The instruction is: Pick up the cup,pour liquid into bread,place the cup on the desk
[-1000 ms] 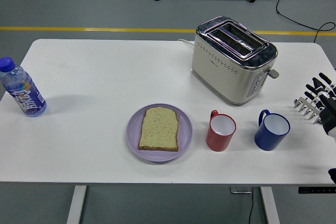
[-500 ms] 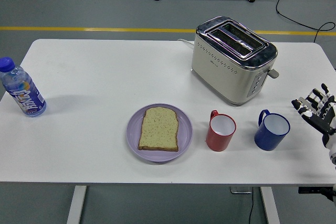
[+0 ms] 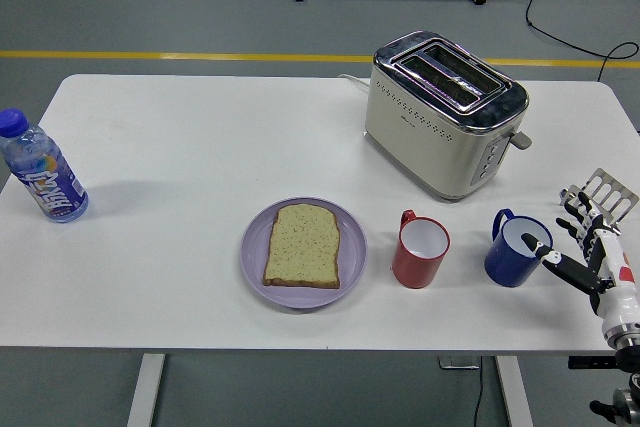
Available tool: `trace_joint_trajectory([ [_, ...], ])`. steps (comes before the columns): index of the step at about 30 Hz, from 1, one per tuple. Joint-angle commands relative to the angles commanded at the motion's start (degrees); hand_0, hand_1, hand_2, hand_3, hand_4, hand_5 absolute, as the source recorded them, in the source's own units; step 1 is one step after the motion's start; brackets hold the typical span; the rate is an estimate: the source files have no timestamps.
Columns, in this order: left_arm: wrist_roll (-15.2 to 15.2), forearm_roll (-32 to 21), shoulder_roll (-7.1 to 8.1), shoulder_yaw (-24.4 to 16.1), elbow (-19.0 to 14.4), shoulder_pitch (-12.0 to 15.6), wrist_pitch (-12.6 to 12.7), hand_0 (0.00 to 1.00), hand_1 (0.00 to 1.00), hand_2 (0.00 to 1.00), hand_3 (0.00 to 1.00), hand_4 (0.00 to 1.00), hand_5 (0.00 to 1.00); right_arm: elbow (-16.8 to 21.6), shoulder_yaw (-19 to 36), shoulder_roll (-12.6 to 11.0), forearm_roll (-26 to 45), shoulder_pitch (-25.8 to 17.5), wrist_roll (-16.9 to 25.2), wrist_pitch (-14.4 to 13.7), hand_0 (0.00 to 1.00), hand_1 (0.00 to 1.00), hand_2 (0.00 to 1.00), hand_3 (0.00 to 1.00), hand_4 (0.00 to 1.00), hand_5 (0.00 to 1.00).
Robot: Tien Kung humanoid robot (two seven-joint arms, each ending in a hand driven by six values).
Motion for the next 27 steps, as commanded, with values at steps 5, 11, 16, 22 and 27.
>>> trace_joint_trajectory([
  [5, -0.25, -0.95, 0.02, 0.52, 0.03, -0.12, -0.11, 0.690, 0.756, 0.773, 0.611, 0.396, 0.998, -1.02, -1.12, 0.10, -0.93, 0.39, 0.81, -0.10, 0.996, 0.869, 0.952, 0.998, 0.998, 0.243],
  [11, -0.43, -1.73, 0.06, 1.04, 0.03, -0.26, -0.23, 0.690, 0.756, 0.773, 0.611, 0.396, 0.998, -2.37, -2.43, 0.15, -1.53, 0.98, 2.55, 1.67, 0.998, 0.869, 0.953, 0.998, 0.998, 0.242],
  [16, -0.52, -2.11, 0.13, 1.32, 0.01, -0.44, -0.28, 0.690, 0.756, 0.773, 0.611, 0.396, 0.998, -3.54, -3.66, 0.22, -1.64, 1.91, 2.86, 1.15, 0.998, 0.867, 0.955, 0.998, 0.998, 0.243],
  [22, -0.68, -2.78, 0.24, 1.73, 0.00, -0.63, -0.34, 0.690, 0.756, 0.773, 0.611, 0.396, 0.998, -5.10, -5.16, 0.45, -1.21, 2.77, 3.71, -0.47, 0.998, 0.860, 0.950, 0.998, 0.998, 0.248],
  [27, -0.66, -2.72, 0.34, 1.71, 0.01, -0.74, -0.31, 0.690, 0.756, 0.773, 0.611, 0.396, 0.998, -6.36, -6.03, 0.92, -0.95, 3.16, 3.40, -1.94, 0.998, 0.860, 0.950, 0.998, 0.998, 0.248],
])
